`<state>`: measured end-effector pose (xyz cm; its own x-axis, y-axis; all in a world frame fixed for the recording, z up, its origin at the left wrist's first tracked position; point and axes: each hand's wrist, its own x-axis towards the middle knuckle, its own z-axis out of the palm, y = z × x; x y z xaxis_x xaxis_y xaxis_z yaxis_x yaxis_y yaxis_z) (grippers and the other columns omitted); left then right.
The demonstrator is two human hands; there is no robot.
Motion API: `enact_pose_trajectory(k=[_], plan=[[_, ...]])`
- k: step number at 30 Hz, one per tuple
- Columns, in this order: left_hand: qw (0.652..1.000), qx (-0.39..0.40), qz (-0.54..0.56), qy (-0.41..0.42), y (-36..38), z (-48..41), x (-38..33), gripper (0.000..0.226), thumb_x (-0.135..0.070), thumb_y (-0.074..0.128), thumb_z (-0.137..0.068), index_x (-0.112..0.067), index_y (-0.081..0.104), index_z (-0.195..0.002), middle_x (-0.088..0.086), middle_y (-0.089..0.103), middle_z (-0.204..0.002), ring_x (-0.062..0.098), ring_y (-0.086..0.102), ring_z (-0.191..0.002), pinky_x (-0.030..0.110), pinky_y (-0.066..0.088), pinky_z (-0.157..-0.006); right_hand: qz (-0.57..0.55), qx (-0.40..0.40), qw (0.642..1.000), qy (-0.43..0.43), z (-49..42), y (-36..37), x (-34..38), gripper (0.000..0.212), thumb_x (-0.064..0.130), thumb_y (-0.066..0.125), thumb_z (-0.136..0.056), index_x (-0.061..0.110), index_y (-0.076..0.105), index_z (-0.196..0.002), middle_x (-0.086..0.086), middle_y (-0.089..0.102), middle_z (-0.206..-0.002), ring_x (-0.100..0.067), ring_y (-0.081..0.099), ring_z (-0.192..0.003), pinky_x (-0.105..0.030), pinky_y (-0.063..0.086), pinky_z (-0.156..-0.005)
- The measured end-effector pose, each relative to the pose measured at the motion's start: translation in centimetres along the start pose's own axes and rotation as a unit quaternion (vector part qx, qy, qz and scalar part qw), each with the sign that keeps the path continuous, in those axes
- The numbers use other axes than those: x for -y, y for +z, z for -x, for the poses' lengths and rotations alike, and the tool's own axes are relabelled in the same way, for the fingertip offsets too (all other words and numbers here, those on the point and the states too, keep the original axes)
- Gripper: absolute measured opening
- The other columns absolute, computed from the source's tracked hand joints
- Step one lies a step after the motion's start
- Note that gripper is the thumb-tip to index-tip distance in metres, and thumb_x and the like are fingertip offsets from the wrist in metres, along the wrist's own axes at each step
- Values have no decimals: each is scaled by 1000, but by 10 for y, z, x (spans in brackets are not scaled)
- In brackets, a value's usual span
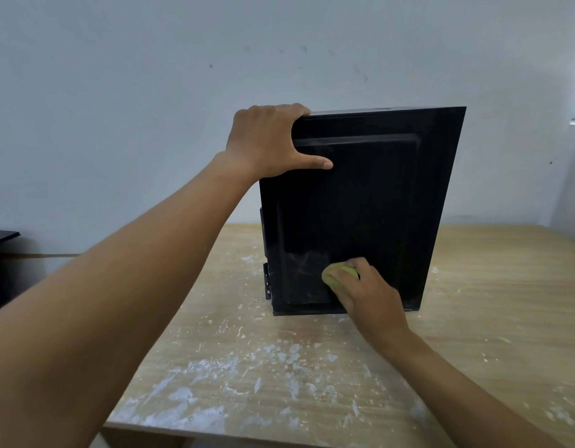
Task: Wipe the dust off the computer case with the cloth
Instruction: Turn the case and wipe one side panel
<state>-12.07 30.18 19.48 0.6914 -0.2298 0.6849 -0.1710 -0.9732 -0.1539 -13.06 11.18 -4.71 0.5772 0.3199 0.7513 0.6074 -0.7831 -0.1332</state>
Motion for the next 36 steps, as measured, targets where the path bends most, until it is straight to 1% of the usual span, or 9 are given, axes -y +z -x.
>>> enact_pose_trajectory(k=[2,8,12,15,20,24,26,31,36], plan=[[1000,0,1,-1,0,0,0,94,-88,57,-62,-30,51,-136,-8,63,-127,23,59,-115,33,37,-85,-29,-30,999,0,-19,-13,7,21,30,63,-91,23,63,-111,-2,54,-105,-18,58,-82,-34,51,-43],[1000,3,1,-6,0,0,-1,95,-89,57,-61,-31,51,-136,-7,64,-126,23,59,-115,34,39,-85,-48,-105,993,11,-64,-41,21,26,29,62,-89,18,66,-112,-7,54,-105,-18,57,-79,-23,44,-49],[1000,-1,5,-5,0,0,0,93,-88,58,-61,-31,52,-135,-7,65,-124,23,60,-114,32,37,-84,-33,-106,994,-2,-62,-38,21,26,25,67,-88,15,66,-111,-10,55,-106,-22,59,-80,-27,50,-48],[1000,-2,7,-2,0,0,-1,93,-88,58,-62,-30,52,-135,-7,65,-124,23,60,-113,34,39,-86,-21,-86,996,-18,-53,-29,19,23,26,67,-90,18,66,-111,-7,56,-105,-21,59,-81,-32,52,-45],[1000,-2,9,-2,0,0,0,93,-88,57,-63,-30,52,-135,-8,65,-125,23,60,-113,34,40,-87,10,-12,1000,-27,-23,-2,12,24,27,67,-90,23,63,-113,-3,54,-107,-19,57,-81,-31,50,-41],[1000,1,6,-3,1,0,1,94,-89,56,-62,-32,51,-136,-9,64,-126,23,59,-114,33,37,-85,49,48,997,-35,6,18,8,55,11,85,-67,27,55,-110,-3,52,-103,-19,54,-72,-26,42,-32],[1000,3,8,-4,1,-1,1,93,-89,56,-62,-32,51,-135,-10,63,-126,22,59,-115,33,38,-86,68,71,994,-50,17,22,6,63,6,87,-56,27,57,-107,-4,50,-103,-20,53,-70,-23,37,-32],[1000,-2,8,-1,2,-1,2,91,-89,56,-62,-33,52,-134,-10,64,-123,21,60,-112,31,34,-82,98,131,985,-59,30,28,7,56,12,89,-54,28,63,-101,-2,54,-100,-19,55,-71,-23,33,-38],[1000,-3,8,-2,2,-1,1,92,-89,56,-62,-33,52,-135,-10,64,-124,22,59,-113,32,35,-85,81,124,988,-43,28,23,10,55,13,89,-54,28,64,-99,-1,53,-97,-18,54,-69,-21,31,-38]])
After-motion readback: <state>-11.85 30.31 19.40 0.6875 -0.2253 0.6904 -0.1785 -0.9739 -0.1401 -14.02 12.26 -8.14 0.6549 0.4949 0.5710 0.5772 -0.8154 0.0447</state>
